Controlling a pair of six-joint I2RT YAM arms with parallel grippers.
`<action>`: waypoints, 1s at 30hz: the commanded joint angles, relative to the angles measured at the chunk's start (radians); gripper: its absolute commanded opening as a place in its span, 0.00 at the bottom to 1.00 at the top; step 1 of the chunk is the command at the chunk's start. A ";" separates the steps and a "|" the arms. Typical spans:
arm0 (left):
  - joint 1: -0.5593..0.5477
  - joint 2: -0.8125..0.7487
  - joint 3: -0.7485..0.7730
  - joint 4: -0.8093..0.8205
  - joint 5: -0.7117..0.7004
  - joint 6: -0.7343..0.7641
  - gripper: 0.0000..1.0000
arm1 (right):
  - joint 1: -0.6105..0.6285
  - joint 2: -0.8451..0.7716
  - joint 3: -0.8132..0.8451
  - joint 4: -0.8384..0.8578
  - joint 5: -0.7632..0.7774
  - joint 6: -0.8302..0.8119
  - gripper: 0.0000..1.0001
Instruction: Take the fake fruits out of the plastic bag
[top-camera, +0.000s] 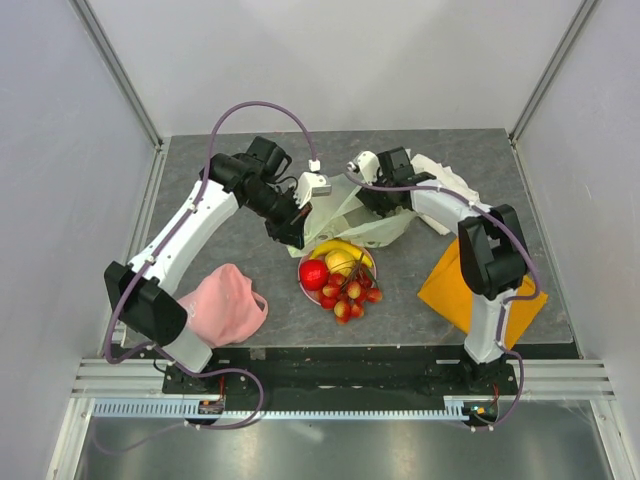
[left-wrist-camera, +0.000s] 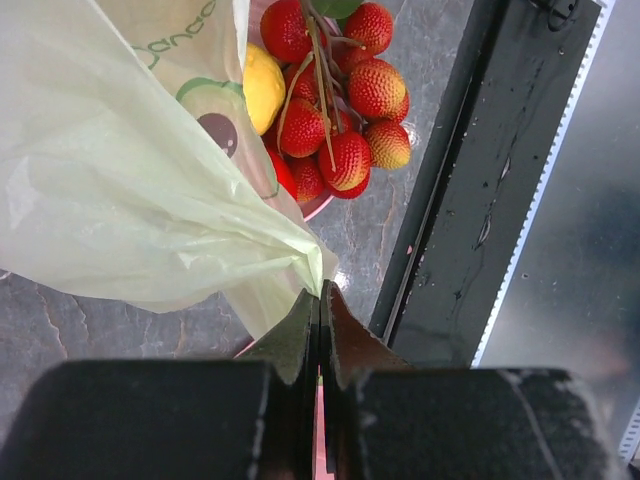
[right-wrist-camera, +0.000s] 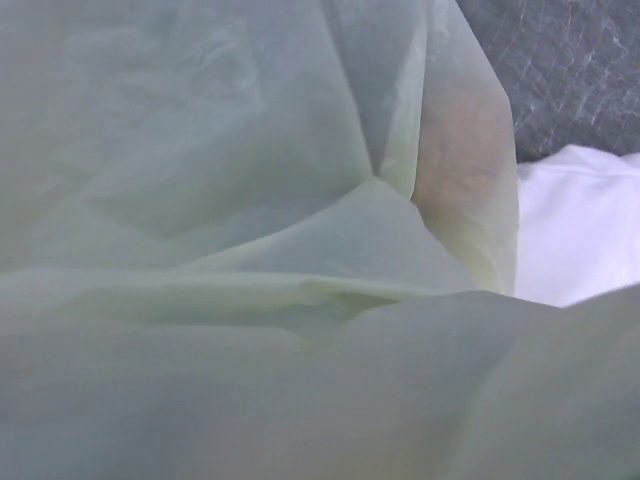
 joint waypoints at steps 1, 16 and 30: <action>-0.001 -0.015 0.003 -0.012 -0.023 0.046 0.01 | -0.025 0.072 0.123 0.014 0.005 0.077 0.86; -0.002 0.040 0.040 -0.009 -0.010 0.026 0.02 | -0.035 0.280 0.280 -0.022 0.008 0.131 0.80; 0.010 0.125 0.141 0.167 -0.191 -0.115 0.02 | -0.064 -0.253 0.030 -0.156 -0.522 0.088 0.49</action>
